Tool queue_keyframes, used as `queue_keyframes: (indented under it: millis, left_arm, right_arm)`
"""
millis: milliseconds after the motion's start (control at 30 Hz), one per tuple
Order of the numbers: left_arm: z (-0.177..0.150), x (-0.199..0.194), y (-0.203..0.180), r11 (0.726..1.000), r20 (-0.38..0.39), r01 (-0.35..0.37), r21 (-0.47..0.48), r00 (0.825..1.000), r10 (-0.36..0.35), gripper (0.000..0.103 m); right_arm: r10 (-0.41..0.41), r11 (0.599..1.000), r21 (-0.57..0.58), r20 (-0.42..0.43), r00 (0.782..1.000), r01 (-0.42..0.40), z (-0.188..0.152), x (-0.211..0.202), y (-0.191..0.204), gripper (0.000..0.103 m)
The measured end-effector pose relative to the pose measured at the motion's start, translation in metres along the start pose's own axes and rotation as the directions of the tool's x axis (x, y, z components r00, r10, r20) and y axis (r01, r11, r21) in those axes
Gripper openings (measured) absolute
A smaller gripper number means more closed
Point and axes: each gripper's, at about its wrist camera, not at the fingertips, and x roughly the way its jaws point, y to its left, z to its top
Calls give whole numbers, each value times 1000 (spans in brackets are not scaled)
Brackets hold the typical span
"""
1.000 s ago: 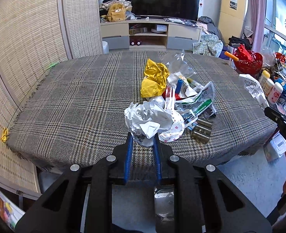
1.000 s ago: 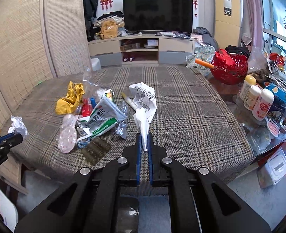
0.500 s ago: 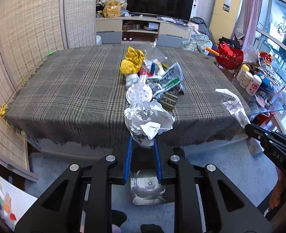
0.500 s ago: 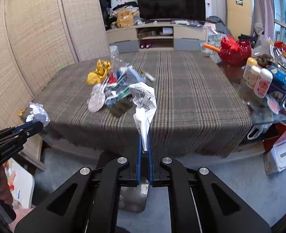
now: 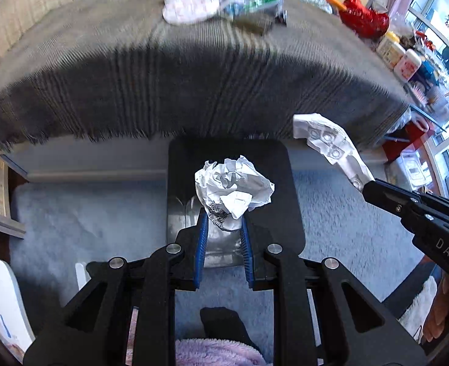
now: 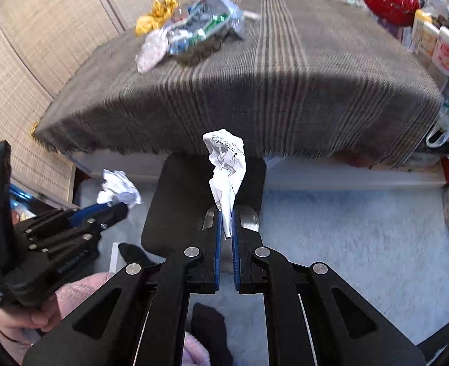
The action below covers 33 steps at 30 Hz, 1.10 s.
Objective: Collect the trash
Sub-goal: 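Lower both tools over the metal bin and open them to drop the trash, then move both tools back toward the trash pile on the table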
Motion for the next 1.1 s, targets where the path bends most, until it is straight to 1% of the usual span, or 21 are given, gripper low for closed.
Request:
queue_keyframes:
  millis: [100, 167, 233, 300, 367, 467, 500, 533, 567, 600, 667, 700, 733, 767, 800, 833, 867, 900, 1000, 1100]
  left_arm:
    - [-5, 24, 6, 1000, -48, 24, -10, 999, -24, 19]
    - [-7, 38, 10, 999, -75, 43, -18, 996, -44, 19]
    - [-8, 48, 12, 999, -93, 48, -20, 994, -50, 19]
    - [-8, 55, 13, 998, -104, 53, -22, 993, -55, 20]
    - [-7, 59, 15, 998, -110, 60, -27, 992, -63, 21]
    - [-5, 62, 19, 998, -108, 63, -28, 992, -65, 26]
    - [-4, 63, 20, 998, -108, 59, -26, 992, -61, 30]
    - [-3, 59, 21, 998, -106, 56, -28, 993, -58, 34]
    - [-2, 59, 22, 998, -103, 49, -29, 993, -51, 36]
    - [-1, 57, 23, 999, -101, 43, -30, 994, -46, 39]
    - [2, 54, 27, 999, -96, 33, -34, 995, -36, 44]
    - [4, 52, 29, 999, -90, 26, -35, 996, -29, 51]
    - [4, 49, 32, 999, -81, 17, -35, 996, -20, 63]
    - [6, 46, 34, 999, -71, 3, -34, 997, -6, 70]
    - [7, 42, 36, 999, -60, -13, -30, 998, 11, 83]
    - [10, 38, 39, 999, -51, -34, -20, 998, 33, 91]
    - [13, 35, 41, 998, -43, -54, -10, 998, 54, 95]
    - [15, 31, 44, 997, -31, -74, -1, 997, 74, 95]
    - [25, 18, 54, 995, -5, -96, -9, 995, 96, 95]
    - [36, 4, 66, 995, 35, -80, -58, 996, 82, 95]
  right_arm:
    - [19, 1000, 11, -48, 999, -19, 3, 19, -2, 8]
    - [21, 1000, 14, -81, 996, -20, 5, 35, 0, 8]
    - [23, 1000, 24, -110, 994, -20, 8, 47, 0, 8]
    - [34, 999, 40, -134, 990, -29, 9, 59, 0, 11]
    - [39, 998, 52, -146, 989, -31, 11, 69, 0, 11]
    - [29, 999, 47, -153, 988, -23, 15, 77, 2, 12]
    - [21, 999, 46, -152, 988, -14, 17, 79, 3, 15]
    - [18, 999, 47, -145, 989, -12, 19, 79, 3, 30]
    - [16, 999, 50, -138, 990, -9, 21, 80, 3, 40]
    - [15, 998, 56, -124, 992, -8, 23, 78, 3, 55]
    - [3, 999, 54, -107, 994, 3, 27, 75, 2, 56]
    - [-9, 999, 49, -98, 995, 14, 29, 72, 0, 56]
    - [-29, 999, 40, -78, 997, 32, 32, 68, 0, 60]
    - [-50, 998, 35, -54, 997, 52, 36, 62, -2, 65]
    - [-74, 997, 35, -25, 997, 75, 38, 56, -3, 78]
    - [-100, 994, 37, 5, 995, 100, 41, 50, -4, 90]
    - [-124, 992, 39, 36, 992, 123, 43, 43, -6, 95]
    - [-142, 989, 41, 74, 987, 139, 46, 35, -7, 99]
    - [-158, 987, 38, 168, 973, 154, 55, 11, -8, 99]
    - [-161, 987, 32, 263, 951, 159, 68, -12, -2, 99]
